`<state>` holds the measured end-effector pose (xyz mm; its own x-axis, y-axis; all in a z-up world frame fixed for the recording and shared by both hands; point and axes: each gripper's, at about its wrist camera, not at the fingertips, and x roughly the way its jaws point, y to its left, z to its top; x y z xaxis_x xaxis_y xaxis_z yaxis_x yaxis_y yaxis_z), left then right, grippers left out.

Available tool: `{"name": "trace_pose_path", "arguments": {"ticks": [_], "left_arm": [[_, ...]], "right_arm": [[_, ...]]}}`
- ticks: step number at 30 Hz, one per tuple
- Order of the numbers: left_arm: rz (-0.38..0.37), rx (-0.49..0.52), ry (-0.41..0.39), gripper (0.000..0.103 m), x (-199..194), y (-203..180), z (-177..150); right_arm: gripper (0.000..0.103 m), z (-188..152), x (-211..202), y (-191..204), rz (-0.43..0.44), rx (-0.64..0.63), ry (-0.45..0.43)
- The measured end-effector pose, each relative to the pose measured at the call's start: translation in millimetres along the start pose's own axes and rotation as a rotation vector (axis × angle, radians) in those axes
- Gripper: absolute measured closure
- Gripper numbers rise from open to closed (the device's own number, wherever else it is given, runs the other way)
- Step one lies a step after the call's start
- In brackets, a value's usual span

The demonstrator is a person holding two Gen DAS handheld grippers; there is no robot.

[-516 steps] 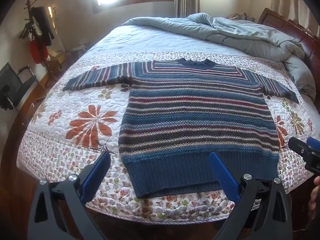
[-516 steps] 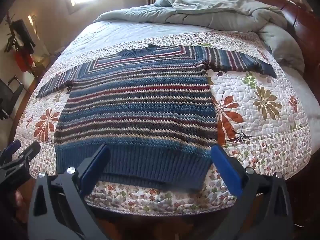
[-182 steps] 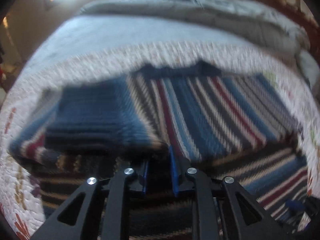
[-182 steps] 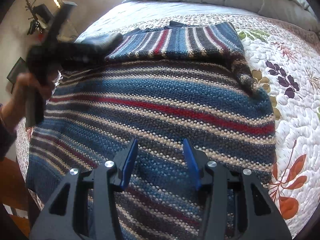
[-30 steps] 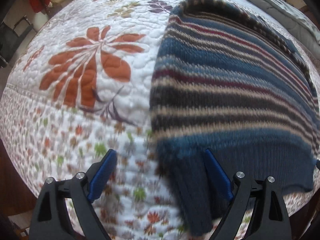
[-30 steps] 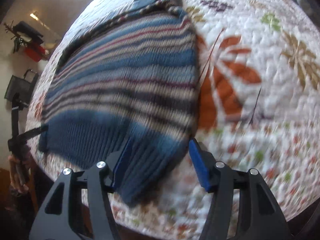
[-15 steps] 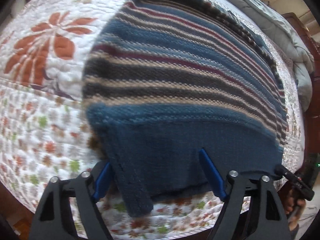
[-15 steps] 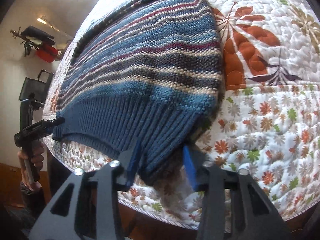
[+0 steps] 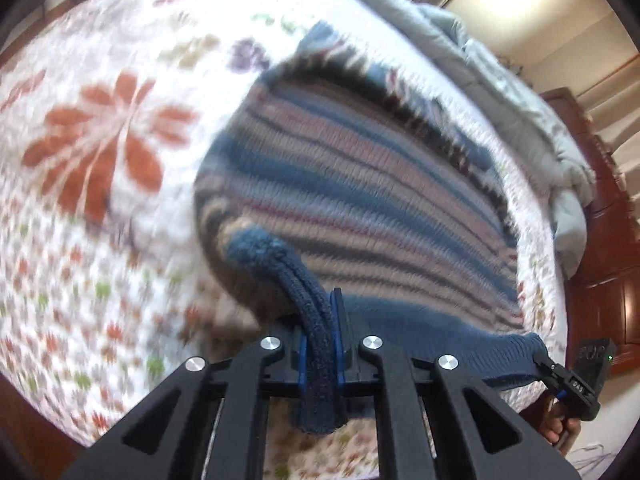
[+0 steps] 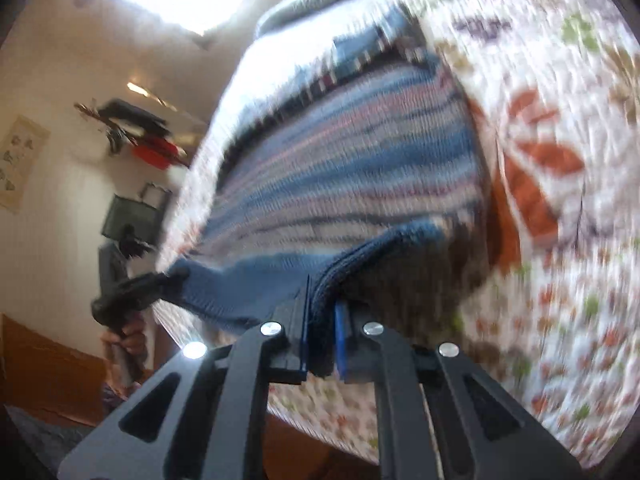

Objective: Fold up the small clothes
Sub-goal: 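Lift the hem and fold it toward the collar, then open both grippers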

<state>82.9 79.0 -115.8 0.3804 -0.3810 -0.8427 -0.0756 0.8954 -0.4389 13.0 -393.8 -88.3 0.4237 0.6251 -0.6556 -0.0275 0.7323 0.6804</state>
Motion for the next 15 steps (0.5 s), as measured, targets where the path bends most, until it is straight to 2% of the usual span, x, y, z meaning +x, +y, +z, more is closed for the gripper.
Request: {"name": "trace_pose_path", "arguments": {"ticks": [4,7,10,13,15], "left_arm": [[-0.009,-0.019,-0.065,0.093,2,0,41],[-0.010,-0.036,-0.074,0.093,18,4,69],[0.015,-0.030,-0.061,0.093,45,3,89],[0.039,-0.028,-0.025,0.091,75,5,103],[0.035,-0.046,0.008,0.085,89,12,111]], "right_arm": [[0.094,46,2,3,0.002,0.002,-0.051],[0.094,77,12,-6,0.010,0.044,-0.062],[0.094,107,33,-19,0.005,0.077,-0.055],[0.094,130,65,-35,-0.045,0.105,-0.017],[0.090,140,83,-46,-0.079,0.131,0.013]]}}
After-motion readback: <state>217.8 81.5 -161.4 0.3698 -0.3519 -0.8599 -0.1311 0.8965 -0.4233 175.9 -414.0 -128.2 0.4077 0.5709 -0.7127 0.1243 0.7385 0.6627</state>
